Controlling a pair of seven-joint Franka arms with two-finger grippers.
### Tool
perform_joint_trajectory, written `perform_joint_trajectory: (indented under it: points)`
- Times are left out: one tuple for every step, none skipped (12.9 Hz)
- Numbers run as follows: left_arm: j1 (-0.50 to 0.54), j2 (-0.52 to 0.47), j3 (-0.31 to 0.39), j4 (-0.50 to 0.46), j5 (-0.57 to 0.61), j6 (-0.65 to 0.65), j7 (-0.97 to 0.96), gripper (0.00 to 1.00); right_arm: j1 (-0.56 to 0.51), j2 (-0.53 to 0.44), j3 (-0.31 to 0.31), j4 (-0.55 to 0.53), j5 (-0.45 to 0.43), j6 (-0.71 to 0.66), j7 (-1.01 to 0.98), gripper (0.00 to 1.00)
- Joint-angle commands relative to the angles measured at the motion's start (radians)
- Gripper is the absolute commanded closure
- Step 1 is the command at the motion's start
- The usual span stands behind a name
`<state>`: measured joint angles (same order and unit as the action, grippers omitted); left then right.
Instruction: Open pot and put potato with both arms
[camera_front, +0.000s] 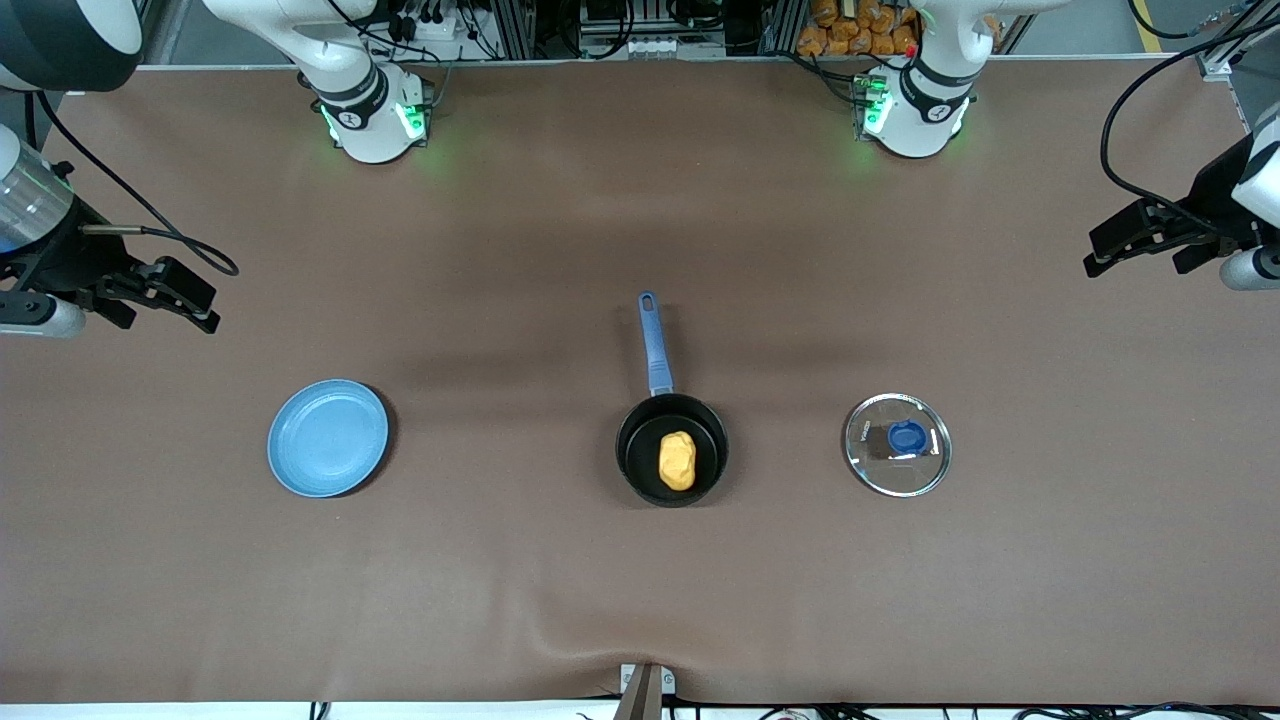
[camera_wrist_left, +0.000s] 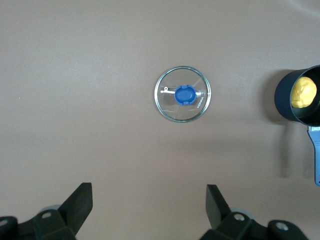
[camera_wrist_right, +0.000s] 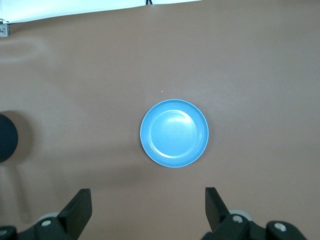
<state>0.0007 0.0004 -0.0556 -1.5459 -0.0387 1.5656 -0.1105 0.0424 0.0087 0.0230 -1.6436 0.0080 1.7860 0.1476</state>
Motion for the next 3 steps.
perform_joint_trajectory:
  points:
    - [-0.001,-0.023,-0.004,-0.016,0.016,0.007,-0.003,0.00,-0.022,-0.032,0.018,-0.033,-0.022,0.006,0.006,0.00]
    - [-0.001,-0.023,-0.004,-0.016,0.016,0.007,-0.003,0.00,-0.025,-0.032,0.017,-0.033,-0.022,0.007,0.006,0.00]
    - [-0.001,-0.023,-0.004,-0.016,0.016,0.007,-0.003,0.00,-0.027,-0.032,0.015,-0.033,-0.022,0.006,0.001,0.00]
